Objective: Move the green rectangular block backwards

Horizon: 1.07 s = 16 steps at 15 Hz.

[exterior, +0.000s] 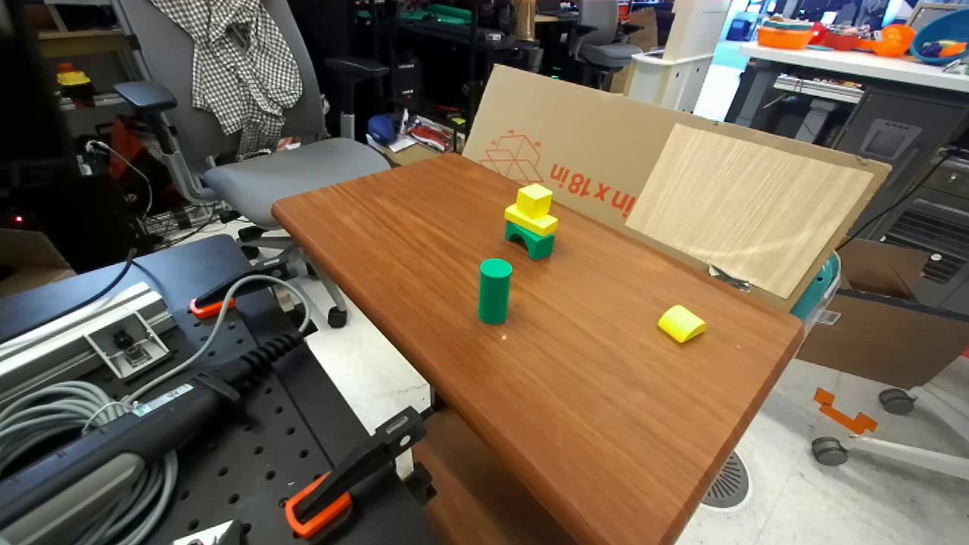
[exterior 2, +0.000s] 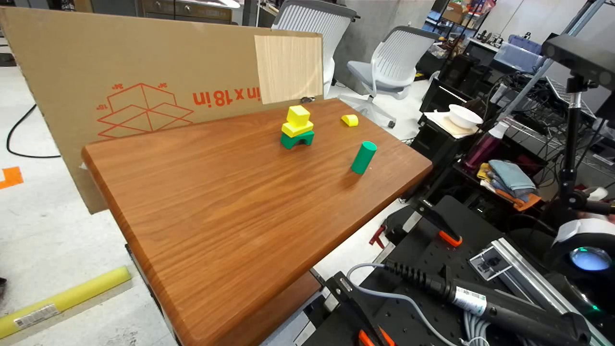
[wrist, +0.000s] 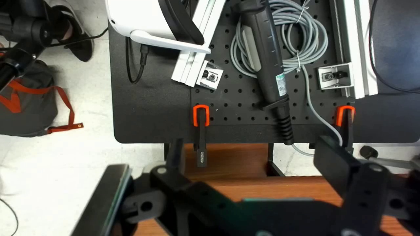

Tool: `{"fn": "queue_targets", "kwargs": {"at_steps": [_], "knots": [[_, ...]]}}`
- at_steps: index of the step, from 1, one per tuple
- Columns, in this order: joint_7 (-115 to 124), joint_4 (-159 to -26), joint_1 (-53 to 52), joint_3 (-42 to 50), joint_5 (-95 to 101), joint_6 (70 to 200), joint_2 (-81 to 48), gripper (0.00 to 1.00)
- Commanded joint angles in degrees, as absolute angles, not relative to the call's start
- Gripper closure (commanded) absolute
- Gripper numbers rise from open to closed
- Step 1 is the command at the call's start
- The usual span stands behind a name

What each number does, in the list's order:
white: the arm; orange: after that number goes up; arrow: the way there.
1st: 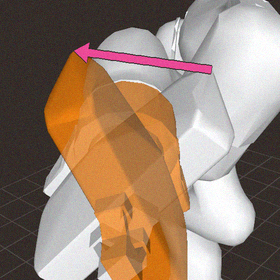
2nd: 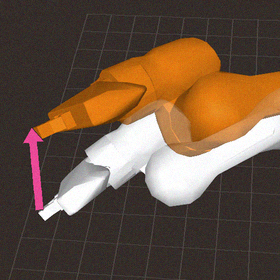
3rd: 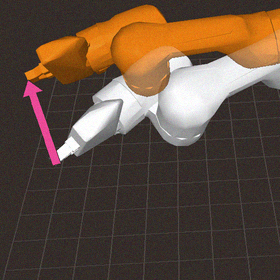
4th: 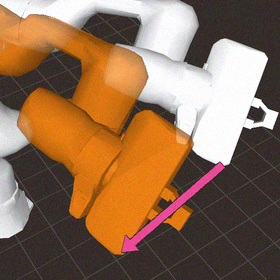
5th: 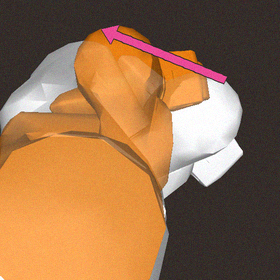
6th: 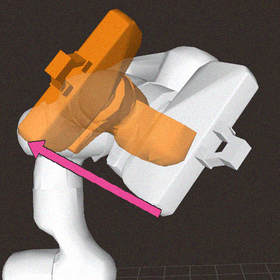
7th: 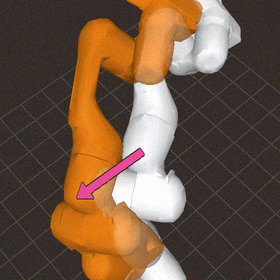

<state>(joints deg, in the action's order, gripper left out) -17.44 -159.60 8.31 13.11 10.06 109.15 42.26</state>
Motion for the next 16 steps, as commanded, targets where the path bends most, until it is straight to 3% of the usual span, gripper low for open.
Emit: {"fn": "queue_targets", "kwargs": {"at_steps": [1,16], "knots": [[-17.45,-159.54,8.34,13.05,10.00,109.06,42.26,0.00],[-15.09,-157.98,7.83,12.77,8.39,111.10,38.53,0.00]]}}
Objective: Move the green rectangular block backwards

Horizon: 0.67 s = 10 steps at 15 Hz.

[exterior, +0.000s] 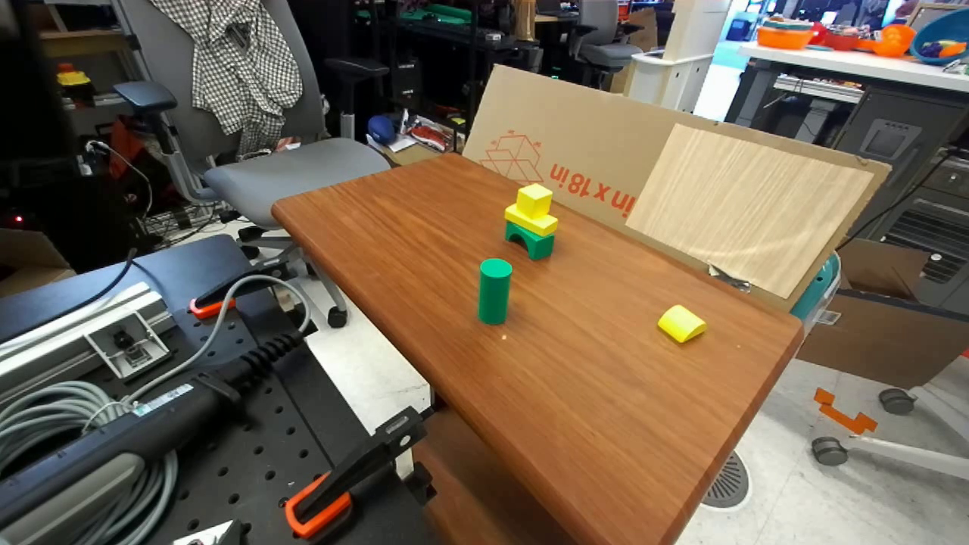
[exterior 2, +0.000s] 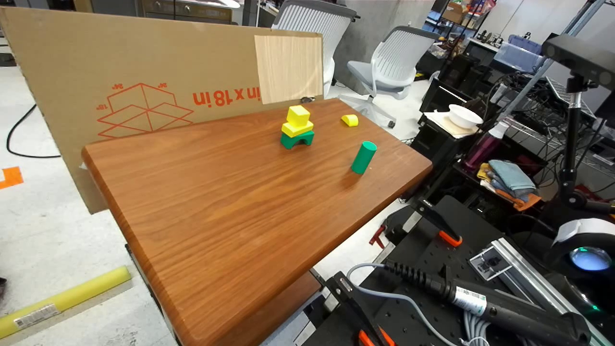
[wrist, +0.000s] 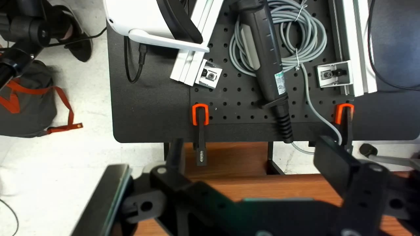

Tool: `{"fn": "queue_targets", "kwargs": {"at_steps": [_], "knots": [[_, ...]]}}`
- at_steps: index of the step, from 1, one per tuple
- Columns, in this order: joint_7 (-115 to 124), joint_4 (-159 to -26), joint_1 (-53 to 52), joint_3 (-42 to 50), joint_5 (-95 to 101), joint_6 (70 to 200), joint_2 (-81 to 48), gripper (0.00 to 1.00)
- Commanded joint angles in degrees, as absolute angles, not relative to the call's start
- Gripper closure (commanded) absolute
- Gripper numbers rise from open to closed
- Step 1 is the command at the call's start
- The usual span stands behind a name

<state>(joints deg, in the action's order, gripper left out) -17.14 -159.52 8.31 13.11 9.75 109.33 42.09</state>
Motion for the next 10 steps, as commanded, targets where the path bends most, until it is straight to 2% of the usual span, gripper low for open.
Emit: {"fn": "queue_targets", "kwargs": {"at_steps": [1,10], "knots": [[-14.10,-157.39,7.81,12.71,7.94,111.72,36.98,0.00],[-3.24,-146.50,6.54,9.60,1.81,131.88,9.65,0.00]]}}
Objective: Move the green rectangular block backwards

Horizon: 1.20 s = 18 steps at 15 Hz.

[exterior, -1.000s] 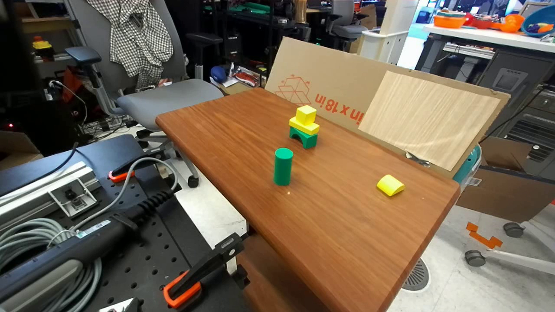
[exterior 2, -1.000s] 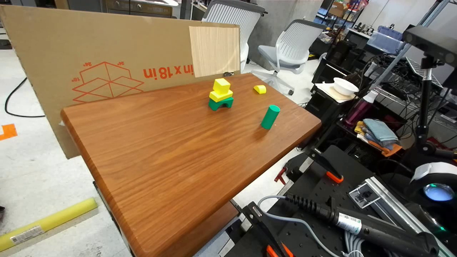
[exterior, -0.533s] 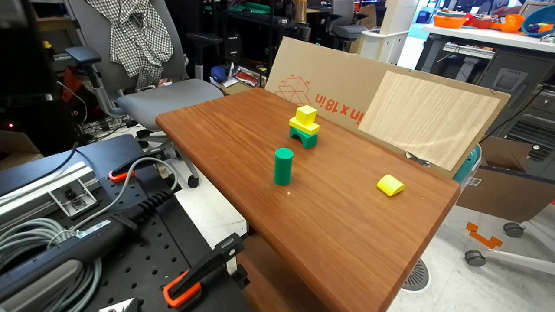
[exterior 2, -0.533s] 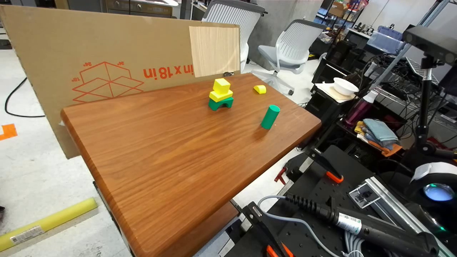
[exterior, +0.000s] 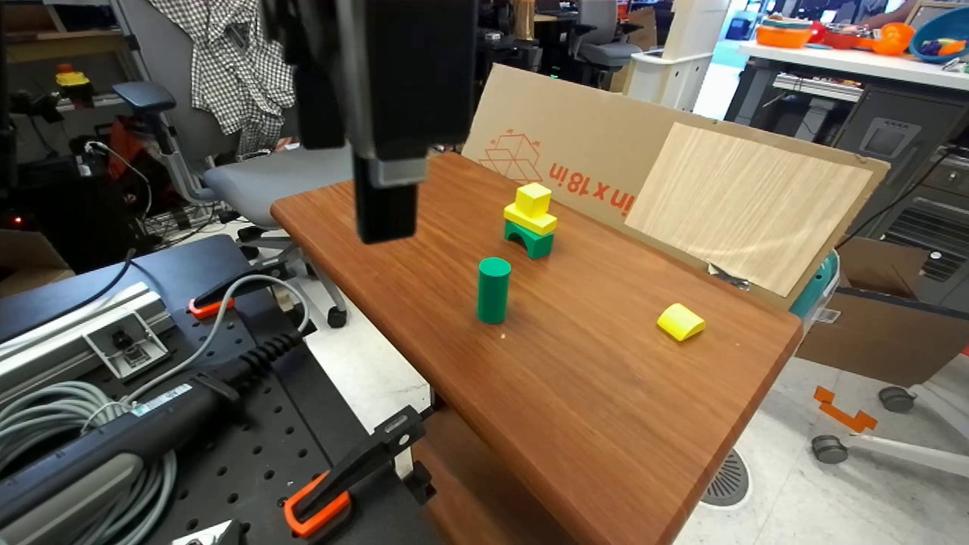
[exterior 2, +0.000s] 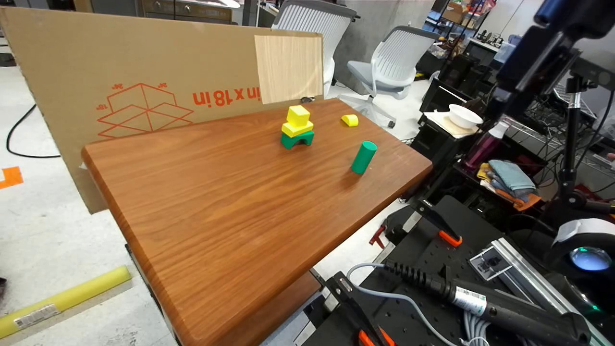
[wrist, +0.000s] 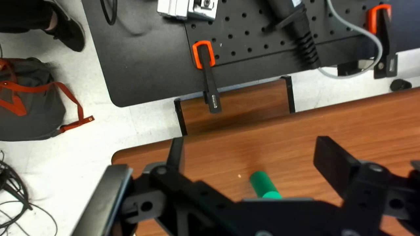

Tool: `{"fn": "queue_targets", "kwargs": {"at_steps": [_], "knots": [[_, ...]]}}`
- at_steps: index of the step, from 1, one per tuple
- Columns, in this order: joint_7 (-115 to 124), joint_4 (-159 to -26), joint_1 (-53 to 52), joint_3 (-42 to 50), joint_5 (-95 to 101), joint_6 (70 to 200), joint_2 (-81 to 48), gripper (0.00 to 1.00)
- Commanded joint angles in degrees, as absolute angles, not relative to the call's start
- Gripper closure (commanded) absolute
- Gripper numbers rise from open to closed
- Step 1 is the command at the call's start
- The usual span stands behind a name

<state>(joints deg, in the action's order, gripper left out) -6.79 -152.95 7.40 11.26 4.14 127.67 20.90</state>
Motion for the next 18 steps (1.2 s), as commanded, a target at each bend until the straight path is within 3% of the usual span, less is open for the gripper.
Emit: {"fn": "queue_targets", "kwargs": {"at_steps": [1,9,18], "knots": [[-2.31,-144.83,6.34,9.02,1.27,133.09,6.78,0.00],[0.56,-131.21,4.63,4.86,0.77,136.81,-12.26,0.00],[2.41,-123.92,4.06,4.48,1.42,134.03,-21.95,0.00]]}}
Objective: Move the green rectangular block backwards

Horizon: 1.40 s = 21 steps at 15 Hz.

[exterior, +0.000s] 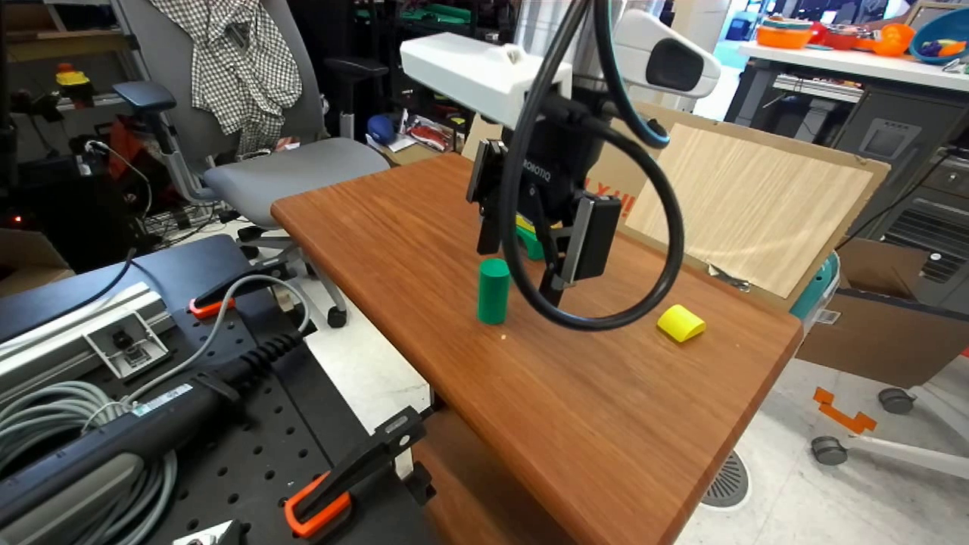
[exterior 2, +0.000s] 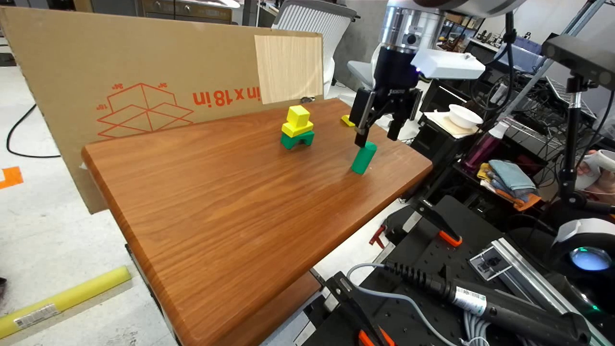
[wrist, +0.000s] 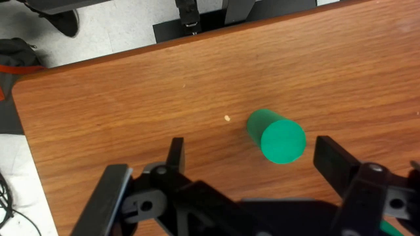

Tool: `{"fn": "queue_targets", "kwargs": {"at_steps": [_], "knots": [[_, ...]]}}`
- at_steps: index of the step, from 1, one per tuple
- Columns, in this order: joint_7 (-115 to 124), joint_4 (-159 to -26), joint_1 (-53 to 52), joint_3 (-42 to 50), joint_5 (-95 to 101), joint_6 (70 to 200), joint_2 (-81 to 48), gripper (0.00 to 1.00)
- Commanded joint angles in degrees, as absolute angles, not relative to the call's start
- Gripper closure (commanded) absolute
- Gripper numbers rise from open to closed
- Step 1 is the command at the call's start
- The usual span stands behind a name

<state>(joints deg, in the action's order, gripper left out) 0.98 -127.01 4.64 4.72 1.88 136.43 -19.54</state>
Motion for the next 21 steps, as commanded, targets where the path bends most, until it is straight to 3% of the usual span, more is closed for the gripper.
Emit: {"fn": "queue_targets", "kwargs": {"at_steps": [1,5,6,7,15,21], "knots": [[2.47,-123.56,3.96,4.40,1.36,133.81,-22.40,0.00],[3.23,-122.78,3.08,3.96,1.69,133.66,-23.68,0.00],[3.55,-122.59,2.81,3.92,1.93,133.77,-24.13,0.10],[4.25,-122.48,2.42,4.06,2.35,134.14,-24.53,0.26],[6.19,-122.05,1.31,4.18,2.44,133.70,-25.61,0.88],[5.26,-123.67,1.52,3.45,1.62,133.57,-22.65,0.91]]}}
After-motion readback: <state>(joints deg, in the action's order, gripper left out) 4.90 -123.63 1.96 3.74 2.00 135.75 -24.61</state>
